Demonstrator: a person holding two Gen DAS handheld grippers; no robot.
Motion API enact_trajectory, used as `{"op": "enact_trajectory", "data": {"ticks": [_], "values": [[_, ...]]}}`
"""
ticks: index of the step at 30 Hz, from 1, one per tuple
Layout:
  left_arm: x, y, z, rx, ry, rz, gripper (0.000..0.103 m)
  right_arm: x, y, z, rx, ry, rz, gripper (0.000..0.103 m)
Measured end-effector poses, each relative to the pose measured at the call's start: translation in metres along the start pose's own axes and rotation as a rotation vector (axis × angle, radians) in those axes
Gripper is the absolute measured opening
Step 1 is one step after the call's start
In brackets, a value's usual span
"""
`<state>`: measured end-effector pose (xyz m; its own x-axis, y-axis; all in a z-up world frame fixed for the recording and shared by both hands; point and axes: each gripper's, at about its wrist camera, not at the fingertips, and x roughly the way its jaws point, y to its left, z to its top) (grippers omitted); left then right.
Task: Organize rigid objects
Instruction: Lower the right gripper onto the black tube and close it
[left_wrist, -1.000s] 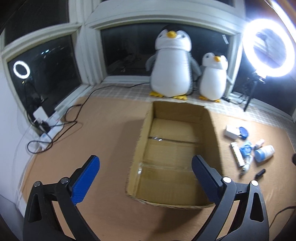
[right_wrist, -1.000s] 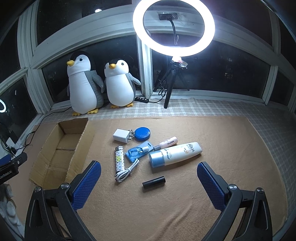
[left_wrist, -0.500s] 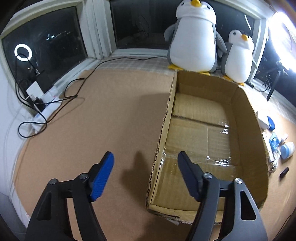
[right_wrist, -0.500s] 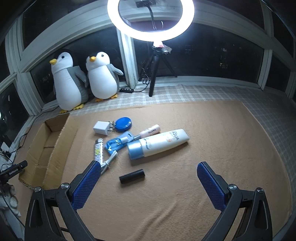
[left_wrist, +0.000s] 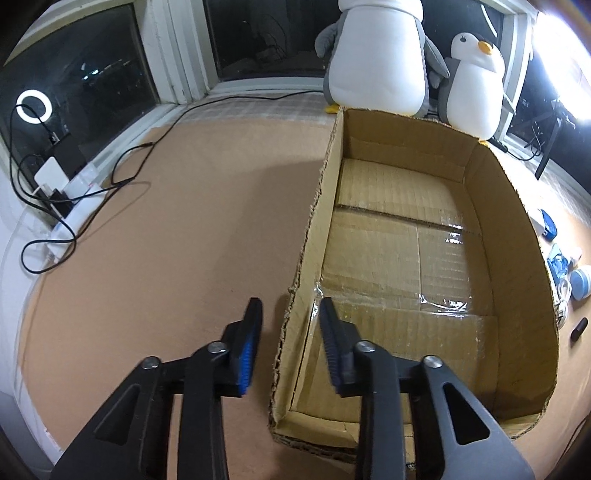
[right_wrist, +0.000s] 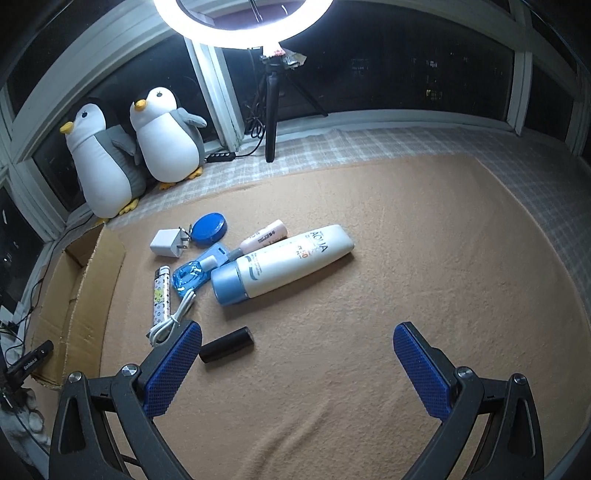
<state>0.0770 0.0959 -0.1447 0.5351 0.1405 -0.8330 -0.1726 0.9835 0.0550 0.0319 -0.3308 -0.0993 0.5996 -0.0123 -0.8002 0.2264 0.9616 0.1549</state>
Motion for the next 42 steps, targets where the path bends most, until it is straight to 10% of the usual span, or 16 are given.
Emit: {"op": "enact_trajectory", "data": {"ticks": [19,42], "values": [[0.011,-0.002,-0.004,-0.002,0.021,-0.020,0.015,0.051,0.060,-0.017,-0.352,0.085,0.119,0.081],[0.010,-0.002,-0.006,-0.011,0.012,-0.021,0.015,0.077,0.061,-0.020,-0.412,0.141,0.133,0.052]]}}
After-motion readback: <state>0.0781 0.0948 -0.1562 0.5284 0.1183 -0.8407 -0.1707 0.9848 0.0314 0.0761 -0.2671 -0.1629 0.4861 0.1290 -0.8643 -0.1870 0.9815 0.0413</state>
